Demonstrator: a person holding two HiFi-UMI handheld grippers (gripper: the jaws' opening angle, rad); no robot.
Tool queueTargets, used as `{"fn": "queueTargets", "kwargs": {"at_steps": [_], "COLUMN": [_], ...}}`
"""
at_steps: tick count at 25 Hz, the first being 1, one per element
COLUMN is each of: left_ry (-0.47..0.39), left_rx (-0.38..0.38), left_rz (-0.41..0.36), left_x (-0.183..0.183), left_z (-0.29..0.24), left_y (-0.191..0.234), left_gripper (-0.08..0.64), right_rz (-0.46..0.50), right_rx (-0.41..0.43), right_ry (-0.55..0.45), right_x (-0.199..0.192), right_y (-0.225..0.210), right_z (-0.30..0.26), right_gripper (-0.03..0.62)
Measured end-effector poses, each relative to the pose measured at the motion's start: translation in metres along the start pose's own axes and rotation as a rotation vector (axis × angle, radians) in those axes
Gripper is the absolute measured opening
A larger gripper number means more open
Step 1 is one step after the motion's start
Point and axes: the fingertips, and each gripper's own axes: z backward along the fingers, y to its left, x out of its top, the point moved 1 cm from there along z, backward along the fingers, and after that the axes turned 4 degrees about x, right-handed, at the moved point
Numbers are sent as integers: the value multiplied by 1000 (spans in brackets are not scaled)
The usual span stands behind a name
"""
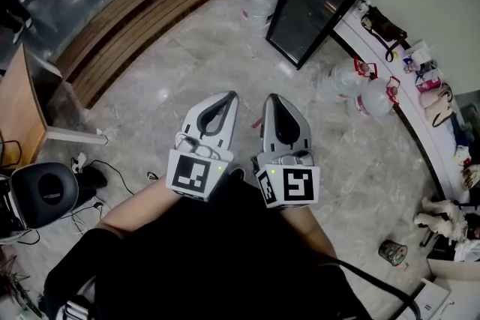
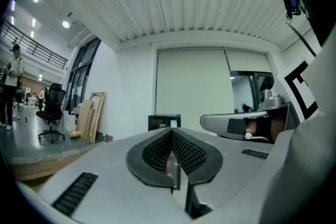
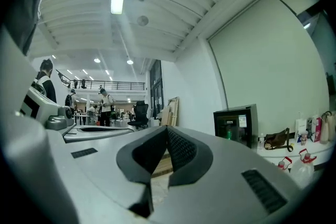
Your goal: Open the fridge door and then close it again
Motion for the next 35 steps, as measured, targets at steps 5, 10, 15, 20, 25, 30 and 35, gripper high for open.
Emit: {"fn": "queueTargets", "kwargs": {"at_steps": [5, 10, 15, 20, 25, 30, 35], "left_ry": [33, 45, 67, 58, 31, 41, 71], "left_rx": [42, 65, 62, 8, -45, -68, -82], "left_rz": [5, 5, 47, 44, 26, 38, 49], "left_x": [-11, -23, -37, -35, -20, -21, -32], "left_z": [-8, -39, -104, -192, -268, -328, -388], "left_y": [12, 44, 91, 147, 203, 240, 251], "left_gripper": [6, 6, 6, 6, 6, 6, 6], "right_rz": [-25, -15, 8, 8, 49, 33, 13], "right_rx": [3, 0, -22, -46, -79, -135, -161], "right_ry": [11, 28, 34, 38, 7, 0, 11], "right_x": [-8, -20, -29, -31, -13, -12, -23], "right_y": [-14, -27, -51, -82, -105, -141, -191], "right_z": [-11, -51, -120, -215, -302, -362, -405], "right_gripper": [15, 15, 15, 15, 15, 15, 15]}}
